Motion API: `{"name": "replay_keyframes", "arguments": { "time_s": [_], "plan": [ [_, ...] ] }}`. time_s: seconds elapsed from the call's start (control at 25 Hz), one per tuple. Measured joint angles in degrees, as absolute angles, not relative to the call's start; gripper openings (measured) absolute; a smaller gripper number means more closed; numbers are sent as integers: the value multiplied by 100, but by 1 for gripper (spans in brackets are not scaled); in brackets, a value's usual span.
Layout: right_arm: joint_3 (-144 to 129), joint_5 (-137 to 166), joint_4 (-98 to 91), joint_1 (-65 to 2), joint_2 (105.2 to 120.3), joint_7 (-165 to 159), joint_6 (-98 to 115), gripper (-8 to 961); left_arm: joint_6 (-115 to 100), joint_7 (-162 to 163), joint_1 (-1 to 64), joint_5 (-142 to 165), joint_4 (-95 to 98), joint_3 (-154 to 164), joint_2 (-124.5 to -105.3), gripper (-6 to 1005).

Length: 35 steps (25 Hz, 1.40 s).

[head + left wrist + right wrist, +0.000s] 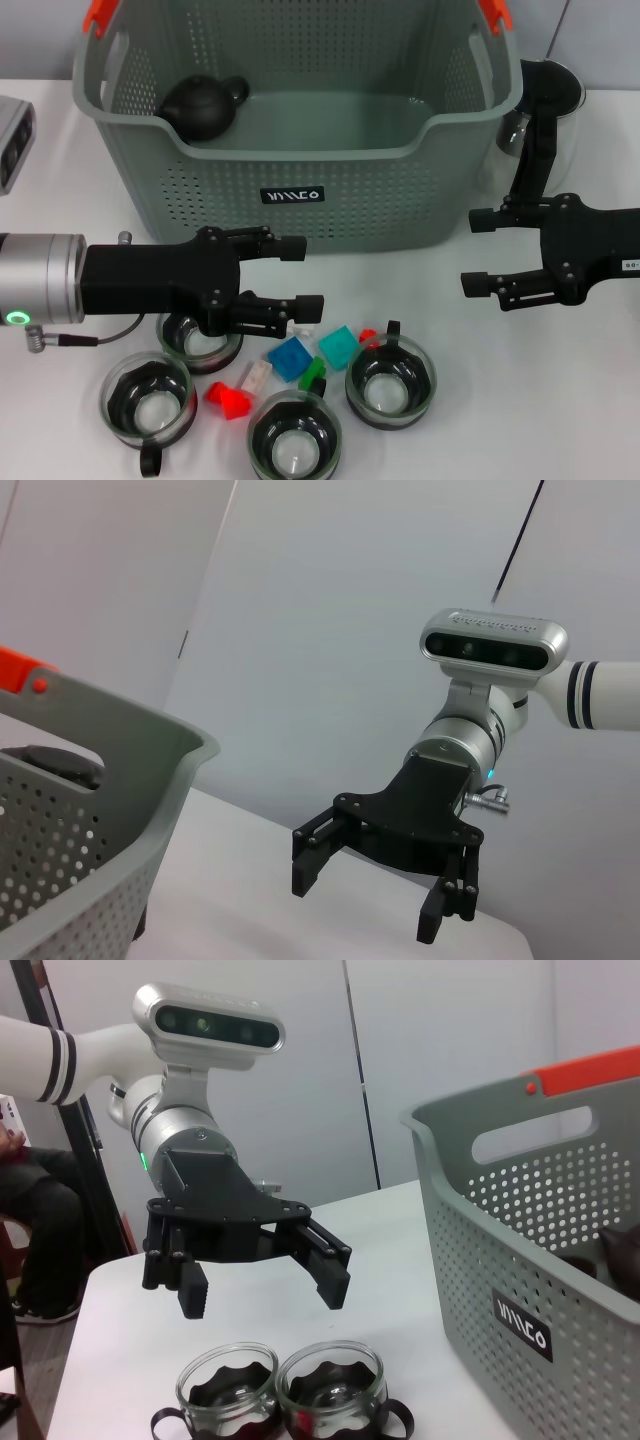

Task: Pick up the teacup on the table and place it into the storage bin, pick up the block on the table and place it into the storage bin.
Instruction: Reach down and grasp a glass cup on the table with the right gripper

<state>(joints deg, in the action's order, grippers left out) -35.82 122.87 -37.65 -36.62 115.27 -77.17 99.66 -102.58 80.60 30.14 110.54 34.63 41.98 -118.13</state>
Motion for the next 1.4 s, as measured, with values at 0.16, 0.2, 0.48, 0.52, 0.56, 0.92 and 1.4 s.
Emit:
{"name": "replay_keyframes", "arguments": {
  "time_s": [0.16,0.2,0.48,0.52,0.56,0.92,1.4],
  "plan": [
    [-3567,12287,-3762,-3635,11529,-7716,9967,897,-10257,8060,3001,11054,3463,4198,-11822,874],
    [-3567,12287,-3762,-3630,11530,-7716,9968,897,-10257,8060,2999,11054,3463,4199,-11824,874],
    [-3568,12287,-3761,-3621,11531,-7716,9997,896,-10261,8060,2995,11058,3463,4201,-11822,874],
    [-3568,12287,-3762,-3621,11530,-7716,10001,896,-10268,8060,2993,11058,3463,4201,-11820,874],
    [-3568,12287,-3779,-3621,11525,-7716,10008,896,-10306,8060,2989,11058,3463,4201,-11816,874],
    [-3594,12218,-3865,-3791,11411,-7807,10686,896,-10752,8060,2978,11069,3494,4201,-11782,874],
    [-4502,12493,-4738,-4296,11378,-9099,11014,895,-10872,8037,2860,11116,3505,4061,-11757,874]
  ]
}}
